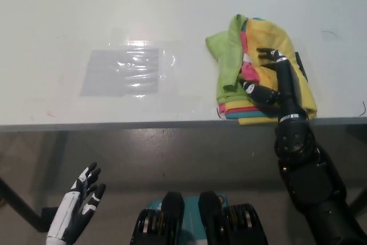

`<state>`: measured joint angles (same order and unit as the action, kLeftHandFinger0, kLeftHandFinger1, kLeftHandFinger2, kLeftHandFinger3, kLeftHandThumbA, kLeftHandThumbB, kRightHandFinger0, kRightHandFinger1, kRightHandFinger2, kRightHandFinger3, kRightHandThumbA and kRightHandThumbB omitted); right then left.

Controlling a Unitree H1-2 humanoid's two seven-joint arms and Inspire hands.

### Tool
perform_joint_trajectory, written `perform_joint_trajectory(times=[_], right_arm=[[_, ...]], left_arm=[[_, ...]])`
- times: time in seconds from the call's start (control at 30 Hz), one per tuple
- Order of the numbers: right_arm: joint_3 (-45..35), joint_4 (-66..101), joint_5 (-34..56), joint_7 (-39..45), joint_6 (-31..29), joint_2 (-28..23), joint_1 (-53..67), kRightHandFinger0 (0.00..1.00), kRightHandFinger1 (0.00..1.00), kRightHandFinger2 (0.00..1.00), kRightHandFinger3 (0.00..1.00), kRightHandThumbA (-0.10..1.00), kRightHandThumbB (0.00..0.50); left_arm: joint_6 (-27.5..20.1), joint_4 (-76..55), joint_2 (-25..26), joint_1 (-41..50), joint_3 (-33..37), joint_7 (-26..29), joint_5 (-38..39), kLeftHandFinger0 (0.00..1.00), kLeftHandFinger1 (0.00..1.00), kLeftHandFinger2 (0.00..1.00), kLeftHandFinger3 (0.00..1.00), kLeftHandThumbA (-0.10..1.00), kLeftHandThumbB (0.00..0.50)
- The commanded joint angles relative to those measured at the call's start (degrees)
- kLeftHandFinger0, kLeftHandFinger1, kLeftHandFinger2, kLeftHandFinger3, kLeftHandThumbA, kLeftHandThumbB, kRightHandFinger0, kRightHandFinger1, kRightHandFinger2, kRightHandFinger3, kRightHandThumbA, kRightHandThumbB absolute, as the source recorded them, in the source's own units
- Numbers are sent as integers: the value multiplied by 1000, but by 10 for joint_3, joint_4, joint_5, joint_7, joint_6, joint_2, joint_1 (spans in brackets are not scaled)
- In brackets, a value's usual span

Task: A stack of folded microfibre clothes with a single fold is kept infront of the robot. the robot uses its right hand to grab one end of the clothes and pulla it away from the other end to unfold

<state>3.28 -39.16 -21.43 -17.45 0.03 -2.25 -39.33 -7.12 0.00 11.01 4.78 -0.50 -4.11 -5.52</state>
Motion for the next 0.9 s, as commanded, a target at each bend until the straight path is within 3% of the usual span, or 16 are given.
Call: perform_joint_trajectory(times=[0.0,0.03,0.07,0.1,0.13,0.17,0.33,0.4,0.57,0.7,0.77,0.87], right_arm=[[-14,-34,9,-43,5,8,-21,2,4,79,106,105,179],[-13,-45,8,-51,-5,8,-23,0,17,199,103,-83,178],[-12,-51,9,-54,-11,9,-25,0,46,304,167,-97,173],[-12,-60,11,-56,-19,8,-27,0,140,528,355,-100,175],[-11,-68,11,-61,-26,8,-29,0,223,647,546,-100,169],[-12,-74,14,-61,-31,8,-31,0,279,668,663,-100,165],[-18,-94,19,-86,-62,5,-32,0,369,731,761,-100,149],[-18,-111,18,-104,-96,2,-31,0,347,711,751,-100,158],[-27,-107,27,-119,-123,2,-22,0,266,650,612,-100,172],[-50,-82,47,-130,-138,9,-13,0,249,651,656,-100,162],[-91,-58,95,-130,-148,16,-9,0,213,600,599,-100,169],[-171,-48,189,-105,-172,22,-14,0,207,585,610,-100,162]], left_arm=[[-9,-11,6,-12,2,-4,1,1000,1000,1000,1000,870,262],[-9,-11,6,-13,1,-4,2,1000,1000,1000,1000,872,264],[-8,-11,6,-14,1,-4,2,1000,1000,1000,1000,873,265],[-4,-15,7,-14,1,-7,5,1000,1000,1000,1000,878,262],[-6,-14,7,-15,0,-6,4,1000,1000,1000,1000,882,263],[-3,-16,7,-16,0,-7,5,1000,1000,1000,1000,885,265],[-12,-10,9,-19,0,-6,0,1000,1000,1000,1000,915,273],[-14,-8,10,-18,1,-5,-4,1000,1000,1000,1000,926,276],[-13,-15,10,-9,0,-7,0,1000,1000,1000,1000,914,259],[-13,-18,12,-1,-3,-7,4,1000,1000,1000,1000,910,259],[-16,-16,14,0,-3,-7,2,1000,1000,1000,1000,916,258],[-22,-15,15,4,-4,-5,2,1000,1000,1000,1000,910,253]])
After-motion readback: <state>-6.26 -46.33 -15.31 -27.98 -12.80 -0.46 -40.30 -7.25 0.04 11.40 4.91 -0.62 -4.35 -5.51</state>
